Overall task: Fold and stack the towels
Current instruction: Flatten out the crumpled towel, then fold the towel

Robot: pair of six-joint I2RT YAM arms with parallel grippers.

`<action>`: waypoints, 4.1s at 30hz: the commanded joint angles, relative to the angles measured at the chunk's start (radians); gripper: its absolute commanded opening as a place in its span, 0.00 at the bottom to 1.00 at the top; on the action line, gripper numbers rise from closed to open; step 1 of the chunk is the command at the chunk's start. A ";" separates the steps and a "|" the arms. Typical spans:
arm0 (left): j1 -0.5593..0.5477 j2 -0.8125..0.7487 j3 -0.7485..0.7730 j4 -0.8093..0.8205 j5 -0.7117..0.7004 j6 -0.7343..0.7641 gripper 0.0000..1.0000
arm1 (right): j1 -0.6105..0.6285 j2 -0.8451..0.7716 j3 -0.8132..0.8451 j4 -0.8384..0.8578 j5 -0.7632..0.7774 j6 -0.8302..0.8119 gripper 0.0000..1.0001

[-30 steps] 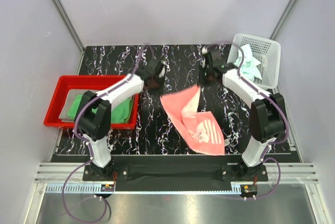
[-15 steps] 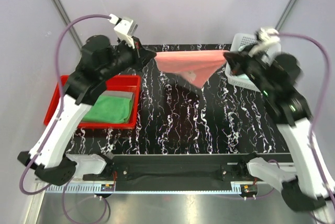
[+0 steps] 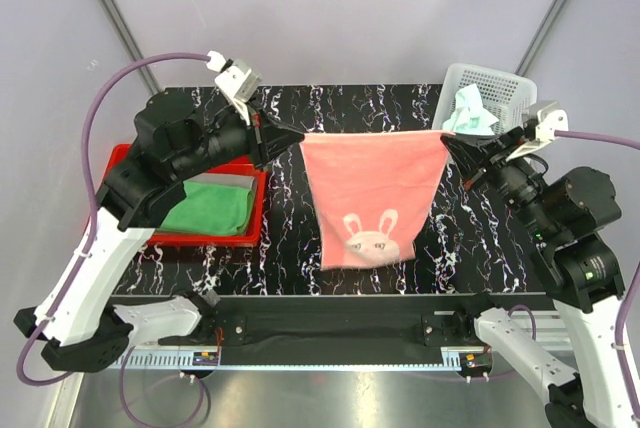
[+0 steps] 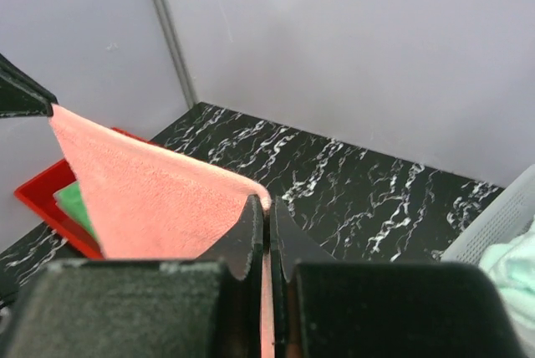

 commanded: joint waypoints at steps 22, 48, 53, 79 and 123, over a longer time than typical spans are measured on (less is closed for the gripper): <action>0.370 1.010 0.482 0.201 0.135 0.175 0.00 | -0.242 1.187 0.214 0.687 -0.255 -0.245 0.00; 0.323 0.606 -0.283 0.233 0.165 0.259 0.00 | -0.253 0.827 -0.321 0.410 -0.518 -0.540 0.00; 0.307 0.546 -0.351 0.218 0.140 0.262 0.00 | -0.249 0.796 -0.389 0.366 -0.545 -0.550 0.01; 0.198 0.520 -0.455 0.175 -0.041 0.144 0.44 | -0.136 0.859 -0.208 0.061 -0.440 -0.166 0.48; 0.128 0.509 -0.572 0.167 -0.256 -0.224 0.45 | -0.029 0.999 -0.321 0.058 0.001 0.411 0.10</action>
